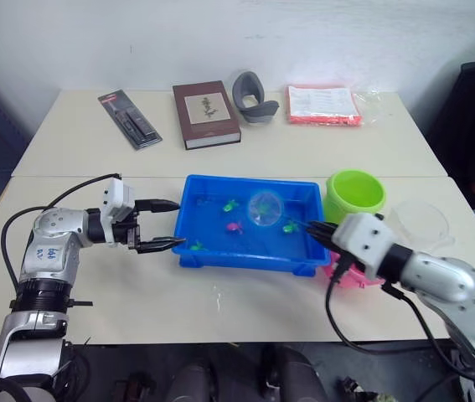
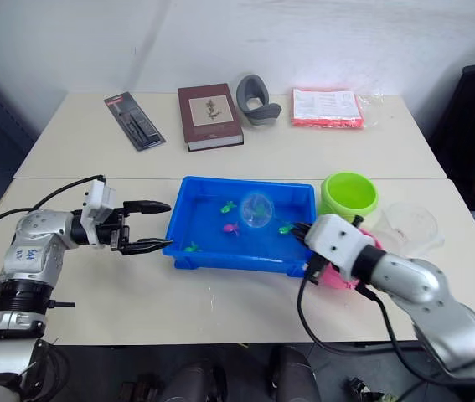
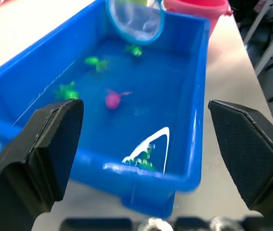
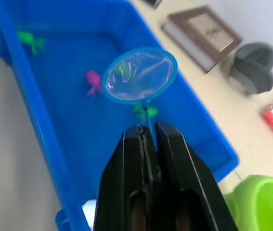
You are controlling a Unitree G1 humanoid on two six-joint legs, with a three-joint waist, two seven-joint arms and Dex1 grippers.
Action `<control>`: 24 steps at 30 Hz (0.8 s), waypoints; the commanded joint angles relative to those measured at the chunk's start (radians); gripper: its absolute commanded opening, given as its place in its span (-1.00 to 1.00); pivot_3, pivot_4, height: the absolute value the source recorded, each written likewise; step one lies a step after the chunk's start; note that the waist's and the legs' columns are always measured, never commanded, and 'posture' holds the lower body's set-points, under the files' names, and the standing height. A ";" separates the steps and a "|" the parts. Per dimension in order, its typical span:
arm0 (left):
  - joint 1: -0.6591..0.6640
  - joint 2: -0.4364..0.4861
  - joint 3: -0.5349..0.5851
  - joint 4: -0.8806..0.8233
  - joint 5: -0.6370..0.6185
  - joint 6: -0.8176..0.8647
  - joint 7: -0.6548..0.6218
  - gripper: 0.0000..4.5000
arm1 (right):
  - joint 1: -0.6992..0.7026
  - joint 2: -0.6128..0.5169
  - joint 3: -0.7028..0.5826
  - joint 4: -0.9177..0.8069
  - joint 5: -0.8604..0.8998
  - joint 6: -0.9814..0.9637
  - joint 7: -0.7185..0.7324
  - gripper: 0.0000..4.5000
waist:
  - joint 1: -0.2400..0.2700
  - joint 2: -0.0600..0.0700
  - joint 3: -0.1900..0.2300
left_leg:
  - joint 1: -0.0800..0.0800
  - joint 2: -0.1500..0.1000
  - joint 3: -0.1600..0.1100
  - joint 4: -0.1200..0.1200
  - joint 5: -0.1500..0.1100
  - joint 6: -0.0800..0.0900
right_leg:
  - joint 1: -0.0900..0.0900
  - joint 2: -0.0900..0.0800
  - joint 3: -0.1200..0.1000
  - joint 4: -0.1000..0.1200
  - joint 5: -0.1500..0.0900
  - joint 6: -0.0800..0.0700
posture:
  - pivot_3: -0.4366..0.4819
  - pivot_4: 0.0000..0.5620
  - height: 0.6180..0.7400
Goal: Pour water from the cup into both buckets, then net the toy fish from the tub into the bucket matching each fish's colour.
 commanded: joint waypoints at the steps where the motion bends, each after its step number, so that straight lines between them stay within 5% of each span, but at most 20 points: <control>1: 0.013 0.015 0.034 -0.036 -0.011 -0.009 0.017 0.99 | -0.086 0.036 0.053 0.071 -0.097 0.018 0.005 -1.00 | -0.002 0.000 0.000 | -0.001 -0.001 0.000 0.000 0.000 0.000 | 0.000 0.000 -0.001 -0.001 0.000 0.000 | -0.05 -0.47 1.00; 15: 0.089 0.052 0.074 -0.049 -0.011 -0.043 0.018 0.99 | -0.262 0.244 0.139 0.220 -0.082 0.130 0.166 -1.00 | -0.009 0.000 0.000 | -0.003 0.001 0.001 0.000 0.000 0.000 | -0.002 0.008 -0.005 -0.002 0.001 0.002 | -0.05 -0.47 1.00; 24: 0.087 0.048 0.076 -0.042 -0.016 -0.065 -0.005 0.99 | -0.228 0.324 -0.062 0.066 0.168 0.402 0.177 -1.00 | -0.008 0.000 0.000 | -0.005 0.001 0.001 0.000 0.000 0.000 | -0.004 0.008 -0.005 -0.002 0.001 0.002 | -0.05 -0.47 1.00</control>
